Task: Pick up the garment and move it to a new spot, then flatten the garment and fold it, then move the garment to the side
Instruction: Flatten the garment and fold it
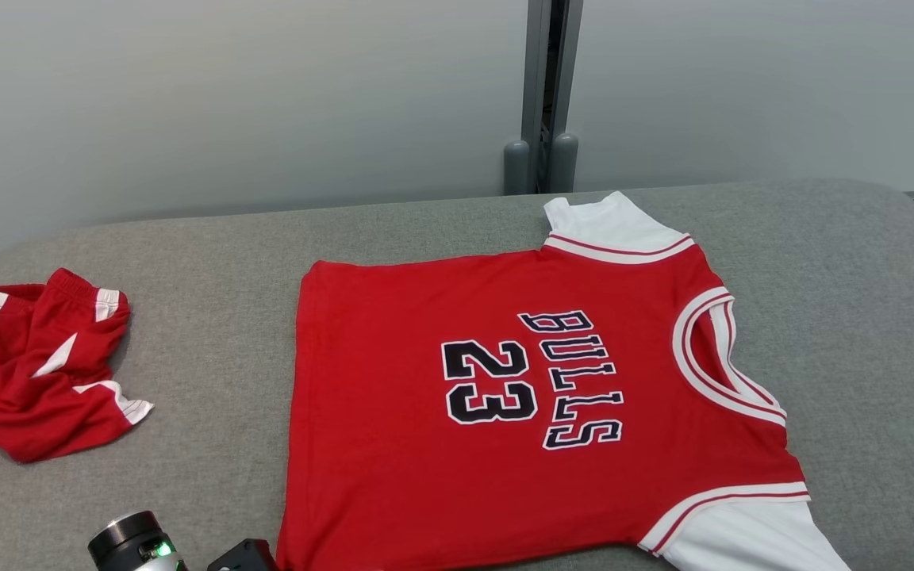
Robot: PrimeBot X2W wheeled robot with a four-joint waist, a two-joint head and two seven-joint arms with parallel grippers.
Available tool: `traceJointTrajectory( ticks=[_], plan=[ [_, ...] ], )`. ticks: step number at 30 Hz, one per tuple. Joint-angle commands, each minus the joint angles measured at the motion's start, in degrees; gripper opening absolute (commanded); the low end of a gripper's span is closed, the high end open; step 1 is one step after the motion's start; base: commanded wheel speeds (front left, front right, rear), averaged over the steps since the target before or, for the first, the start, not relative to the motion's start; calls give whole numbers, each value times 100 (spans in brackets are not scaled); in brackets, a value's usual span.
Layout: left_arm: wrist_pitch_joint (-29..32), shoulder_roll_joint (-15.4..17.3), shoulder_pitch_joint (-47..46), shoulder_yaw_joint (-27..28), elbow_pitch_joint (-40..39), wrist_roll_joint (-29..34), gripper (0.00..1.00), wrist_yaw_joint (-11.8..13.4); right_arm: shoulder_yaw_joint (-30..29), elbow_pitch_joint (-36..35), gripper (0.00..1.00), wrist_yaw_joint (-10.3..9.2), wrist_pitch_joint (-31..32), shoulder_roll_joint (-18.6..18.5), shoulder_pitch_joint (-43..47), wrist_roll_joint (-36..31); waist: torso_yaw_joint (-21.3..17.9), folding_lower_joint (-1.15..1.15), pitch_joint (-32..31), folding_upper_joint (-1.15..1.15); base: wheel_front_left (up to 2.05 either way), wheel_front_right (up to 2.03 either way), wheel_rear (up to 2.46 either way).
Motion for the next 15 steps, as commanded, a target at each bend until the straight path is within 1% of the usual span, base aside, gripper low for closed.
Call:
traceJointTrajectory(
  ticks=[1,5,9,15],
  plan=[
    [32,82,66,12,-69,-60,0,0,-44,-124,0,1,-93,-98,60,58,13,0,27,0,0,0,0],
    [42,56,90,95,-161,-248,0,23,-33,-259,0,1,-230,-128,46,105,23,0,73,0,0,0,0],
    [-1,1,91,319,-237,-682,0,72,-19,-391,0,1,-437,-132,-91,130,18,0,124,0,0,0,0],
    [63,-63,102,696,-323,-1468,0,136,-19,-349,0,1,-772,-62,-376,153,-1,0,191,0,0,0,0]
  ],
)
